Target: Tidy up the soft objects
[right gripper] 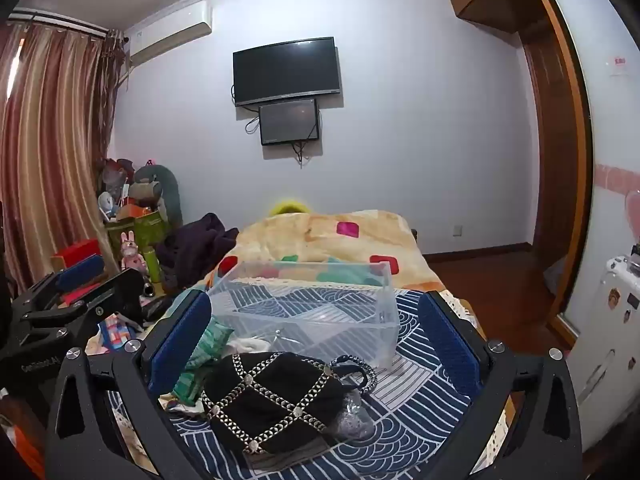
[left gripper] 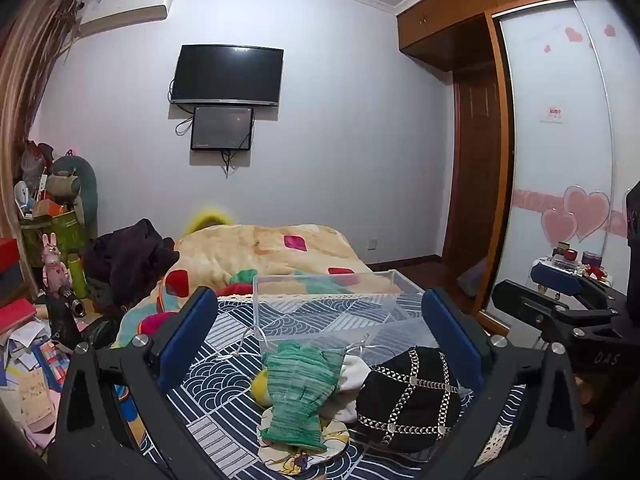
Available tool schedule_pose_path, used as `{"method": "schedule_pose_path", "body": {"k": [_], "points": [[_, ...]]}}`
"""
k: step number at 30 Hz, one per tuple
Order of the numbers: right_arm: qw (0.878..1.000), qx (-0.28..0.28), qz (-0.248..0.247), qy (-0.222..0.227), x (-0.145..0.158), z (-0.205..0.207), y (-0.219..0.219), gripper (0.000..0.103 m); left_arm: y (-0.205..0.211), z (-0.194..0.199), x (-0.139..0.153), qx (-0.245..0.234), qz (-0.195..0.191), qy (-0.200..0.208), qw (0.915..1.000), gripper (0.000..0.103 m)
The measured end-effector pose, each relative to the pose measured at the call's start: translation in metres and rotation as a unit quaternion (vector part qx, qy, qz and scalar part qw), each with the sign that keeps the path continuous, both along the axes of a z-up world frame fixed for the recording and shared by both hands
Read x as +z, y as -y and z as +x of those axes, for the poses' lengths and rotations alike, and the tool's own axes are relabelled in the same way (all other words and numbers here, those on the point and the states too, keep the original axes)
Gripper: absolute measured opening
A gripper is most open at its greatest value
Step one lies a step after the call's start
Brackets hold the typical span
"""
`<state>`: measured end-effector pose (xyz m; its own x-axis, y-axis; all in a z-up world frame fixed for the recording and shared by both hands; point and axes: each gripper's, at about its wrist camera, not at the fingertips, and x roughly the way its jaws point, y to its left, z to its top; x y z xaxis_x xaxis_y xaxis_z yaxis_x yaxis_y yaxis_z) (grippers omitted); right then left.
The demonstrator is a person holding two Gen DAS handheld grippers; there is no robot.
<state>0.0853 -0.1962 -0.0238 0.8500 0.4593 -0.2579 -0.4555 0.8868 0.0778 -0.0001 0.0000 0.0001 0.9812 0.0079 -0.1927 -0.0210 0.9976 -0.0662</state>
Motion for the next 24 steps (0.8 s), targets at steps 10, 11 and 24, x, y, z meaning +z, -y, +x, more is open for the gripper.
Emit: {"method": "schedule_pose_path", "body": {"k": [10,11,24], "points": [[1.000,0.002,0.009,0.003,0.0023,-0.0030,-0.0003,0.103,-0.0044,-0.0011,0.0073,0.005,-0.002,0.003,1.0000,0.103],[1.000,0.003,0.009,0.002,0.0023,-0.0029,-0.0016,0.103,-0.0049,-0.0012,0.0081,0.005,-0.002,0.003,1.0000,0.103],[1.000,0.003,0.016,0.003,0.0034,-0.0045,0.0030,0.103,-0.0002,-0.0039,0.0084,0.006,0.001,0.007,1.0000,0.103]]}}
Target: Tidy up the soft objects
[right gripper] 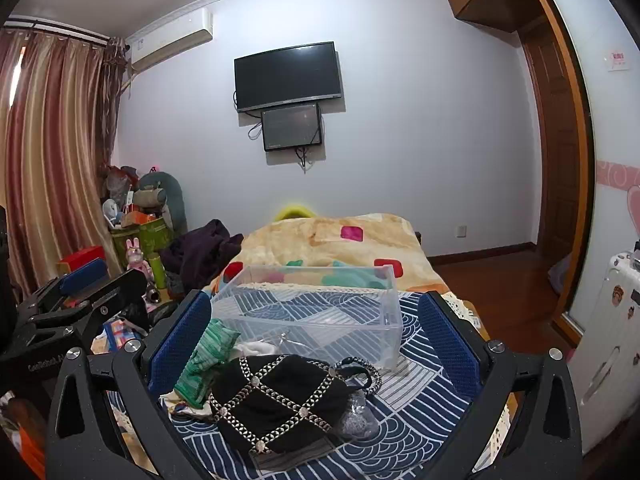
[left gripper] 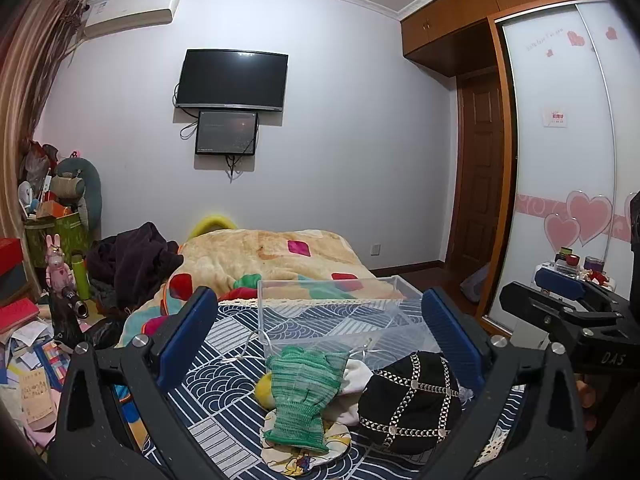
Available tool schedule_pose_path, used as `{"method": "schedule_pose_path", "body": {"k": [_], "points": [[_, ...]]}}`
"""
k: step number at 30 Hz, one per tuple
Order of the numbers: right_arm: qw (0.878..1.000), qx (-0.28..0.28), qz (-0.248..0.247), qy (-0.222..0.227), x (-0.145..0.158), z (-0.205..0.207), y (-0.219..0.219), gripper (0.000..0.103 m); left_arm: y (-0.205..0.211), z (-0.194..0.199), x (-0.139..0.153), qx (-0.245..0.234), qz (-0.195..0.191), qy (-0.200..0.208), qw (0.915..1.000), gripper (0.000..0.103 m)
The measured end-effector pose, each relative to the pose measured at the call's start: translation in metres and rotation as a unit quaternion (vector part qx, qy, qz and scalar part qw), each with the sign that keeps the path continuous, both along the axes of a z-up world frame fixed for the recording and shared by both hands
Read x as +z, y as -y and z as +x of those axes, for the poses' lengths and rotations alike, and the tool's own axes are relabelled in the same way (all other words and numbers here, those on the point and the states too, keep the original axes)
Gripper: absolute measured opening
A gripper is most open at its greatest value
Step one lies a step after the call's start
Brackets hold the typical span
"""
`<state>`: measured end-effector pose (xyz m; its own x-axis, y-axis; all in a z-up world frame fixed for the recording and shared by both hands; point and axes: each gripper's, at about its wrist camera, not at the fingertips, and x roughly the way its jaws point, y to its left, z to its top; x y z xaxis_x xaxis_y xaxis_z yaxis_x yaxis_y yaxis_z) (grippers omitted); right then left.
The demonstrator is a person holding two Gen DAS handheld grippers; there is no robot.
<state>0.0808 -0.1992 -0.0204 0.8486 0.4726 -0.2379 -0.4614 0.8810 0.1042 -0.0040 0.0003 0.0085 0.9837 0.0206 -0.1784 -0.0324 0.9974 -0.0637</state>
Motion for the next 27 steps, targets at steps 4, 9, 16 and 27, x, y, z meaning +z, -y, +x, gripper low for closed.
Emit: {"method": "schedule_pose_path", "body": {"k": [4,9,16,27], "points": [[1.000,0.001,-0.001,0.002,0.0017,-0.0014,-0.0009,0.103,-0.0004,0.0003,-0.0004,0.000,0.000,0.000,1.0000,0.103],[1.000,0.002,0.002,0.002,0.0032,-0.0010,0.0004,0.103,-0.0005,-0.0007,0.0008,0.001,-0.001,0.002,1.0000,0.103],[1.000,0.004,0.007,0.002,0.0045,-0.0015,0.0012,0.103,0.0000,-0.0010,0.0016,0.002,0.000,0.002,1.0000,0.103],[1.000,0.003,0.010,-0.001,0.0042,-0.0002,0.0021,0.103,0.0016,-0.0008,0.0015,0.004,0.001,0.005,1.0000,0.103]]}}
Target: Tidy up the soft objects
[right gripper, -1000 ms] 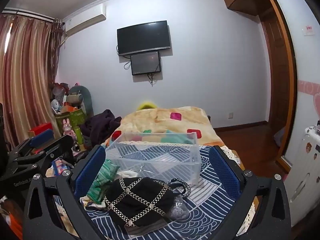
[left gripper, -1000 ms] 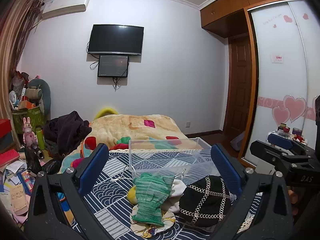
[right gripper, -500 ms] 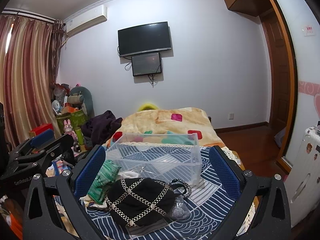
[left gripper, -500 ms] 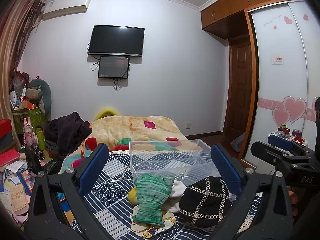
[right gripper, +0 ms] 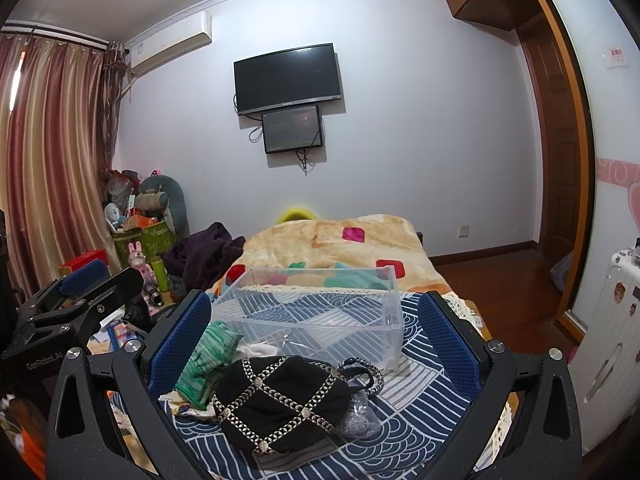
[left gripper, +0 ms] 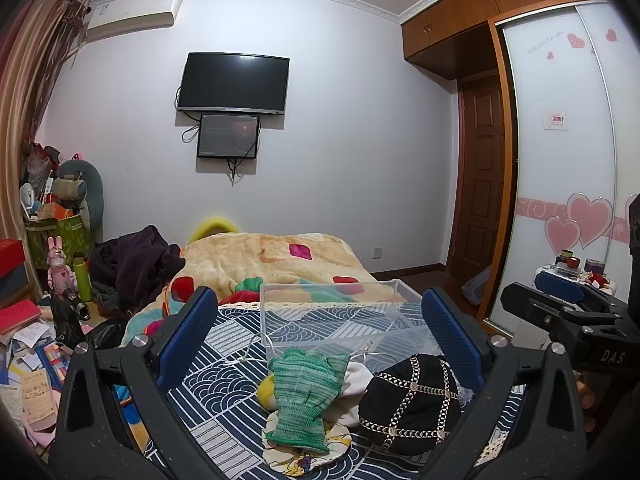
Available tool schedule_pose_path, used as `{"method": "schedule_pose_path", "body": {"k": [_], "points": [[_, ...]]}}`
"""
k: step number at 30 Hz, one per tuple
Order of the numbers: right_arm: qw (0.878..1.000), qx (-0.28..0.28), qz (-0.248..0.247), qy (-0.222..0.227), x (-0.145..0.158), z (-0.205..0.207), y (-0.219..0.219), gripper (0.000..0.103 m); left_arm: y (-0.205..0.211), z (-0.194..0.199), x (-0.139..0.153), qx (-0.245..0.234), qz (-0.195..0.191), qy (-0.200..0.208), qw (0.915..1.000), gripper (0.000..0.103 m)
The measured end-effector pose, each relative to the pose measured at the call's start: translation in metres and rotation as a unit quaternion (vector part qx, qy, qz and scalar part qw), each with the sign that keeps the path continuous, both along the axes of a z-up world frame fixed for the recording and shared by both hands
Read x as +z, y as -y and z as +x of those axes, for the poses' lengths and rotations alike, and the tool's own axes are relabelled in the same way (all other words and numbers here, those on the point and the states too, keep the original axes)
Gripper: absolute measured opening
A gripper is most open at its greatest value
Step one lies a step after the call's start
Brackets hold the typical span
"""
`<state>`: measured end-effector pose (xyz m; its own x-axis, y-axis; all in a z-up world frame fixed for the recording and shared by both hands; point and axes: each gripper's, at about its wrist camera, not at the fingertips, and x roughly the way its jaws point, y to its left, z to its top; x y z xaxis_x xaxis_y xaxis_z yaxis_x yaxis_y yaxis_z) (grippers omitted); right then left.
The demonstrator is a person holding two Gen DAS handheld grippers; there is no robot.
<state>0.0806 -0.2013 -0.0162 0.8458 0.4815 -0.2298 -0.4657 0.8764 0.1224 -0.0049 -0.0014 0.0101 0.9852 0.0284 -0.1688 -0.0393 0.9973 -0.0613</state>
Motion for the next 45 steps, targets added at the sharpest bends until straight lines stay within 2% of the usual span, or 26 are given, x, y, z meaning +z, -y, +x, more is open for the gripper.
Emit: {"method": "schedule_pose_path", "body": {"k": [36,41,45], "points": [[1.000,-0.002,0.002,-0.007,-0.007,0.005,0.000,0.103,0.001,-0.002,0.000,0.000,-0.003,0.002,1.0000,0.103],[1.000,-0.001,0.002,-0.009,-0.007,0.005,0.001,0.103,-0.001,0.001,-0.004,0.001,0.000,-0.006,1.0000,0.103],[1.000,-0.002,-0.011,-0.019,-0.012,0.008,0.000,0.103,-0.004,0.011,-0.016,-0.003,0.003,-0.036,0.9993,0.103]]}}
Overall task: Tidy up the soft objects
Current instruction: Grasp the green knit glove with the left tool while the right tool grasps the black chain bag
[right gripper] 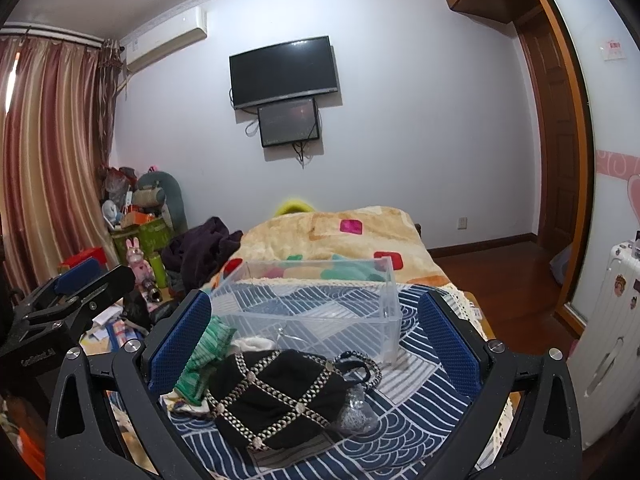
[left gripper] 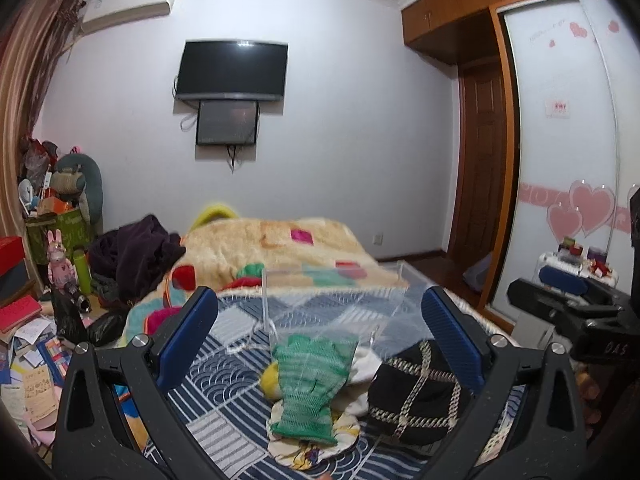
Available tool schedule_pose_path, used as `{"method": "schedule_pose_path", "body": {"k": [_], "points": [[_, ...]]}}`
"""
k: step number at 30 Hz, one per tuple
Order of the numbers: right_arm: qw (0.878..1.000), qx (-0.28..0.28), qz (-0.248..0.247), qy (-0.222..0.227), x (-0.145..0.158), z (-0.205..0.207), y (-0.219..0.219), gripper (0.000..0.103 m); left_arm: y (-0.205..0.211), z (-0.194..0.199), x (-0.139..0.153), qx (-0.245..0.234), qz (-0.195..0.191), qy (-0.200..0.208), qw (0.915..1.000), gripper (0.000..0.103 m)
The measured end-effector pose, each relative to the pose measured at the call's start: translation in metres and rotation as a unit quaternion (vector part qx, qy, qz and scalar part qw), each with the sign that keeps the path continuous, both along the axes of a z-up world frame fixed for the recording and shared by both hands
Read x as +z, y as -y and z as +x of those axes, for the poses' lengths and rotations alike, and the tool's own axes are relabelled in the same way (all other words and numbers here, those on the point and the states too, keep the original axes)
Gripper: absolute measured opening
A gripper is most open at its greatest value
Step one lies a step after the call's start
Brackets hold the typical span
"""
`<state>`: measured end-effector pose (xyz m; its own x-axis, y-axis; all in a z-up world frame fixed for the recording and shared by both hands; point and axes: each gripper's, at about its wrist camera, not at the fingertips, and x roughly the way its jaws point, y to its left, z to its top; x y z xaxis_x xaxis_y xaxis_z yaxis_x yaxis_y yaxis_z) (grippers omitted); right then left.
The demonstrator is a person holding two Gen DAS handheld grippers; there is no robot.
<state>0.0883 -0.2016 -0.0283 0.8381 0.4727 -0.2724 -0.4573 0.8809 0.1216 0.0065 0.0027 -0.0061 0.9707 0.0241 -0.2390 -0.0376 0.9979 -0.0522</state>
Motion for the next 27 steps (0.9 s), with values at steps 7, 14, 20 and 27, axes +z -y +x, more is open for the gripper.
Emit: {"method": "schedule_pose_path", "body": {"k": [7,14,20,27], "points": [[0.998,0.028,0.001,-0.063,-0.025,0.015,0.001,0.103,-0.015,0.029,-0.039,-0.007,-0.032,-0.086,0.9958,0.103],[0.993,0.054,-0.016,-0.101,-0.048,0.023,-0.011,0.102,-0.030,0.045,-0.062,-0.013,-0.066,-0.125,0.9899,0.083],[0.989,0.069,-0.028,-0.132,-0.059,0.030,-0.019,0.089,-0.026,0.053,-0.073,-0.035,-0.074,-0.143,0.9863,0.070],[0.982,0.080,-0.040,-0.167,-0.073,0.040,-0.026,0.055,-0.020,0.060,-0.084,-0.052,-0.080,-0.163,0.9821,0.049]]}}
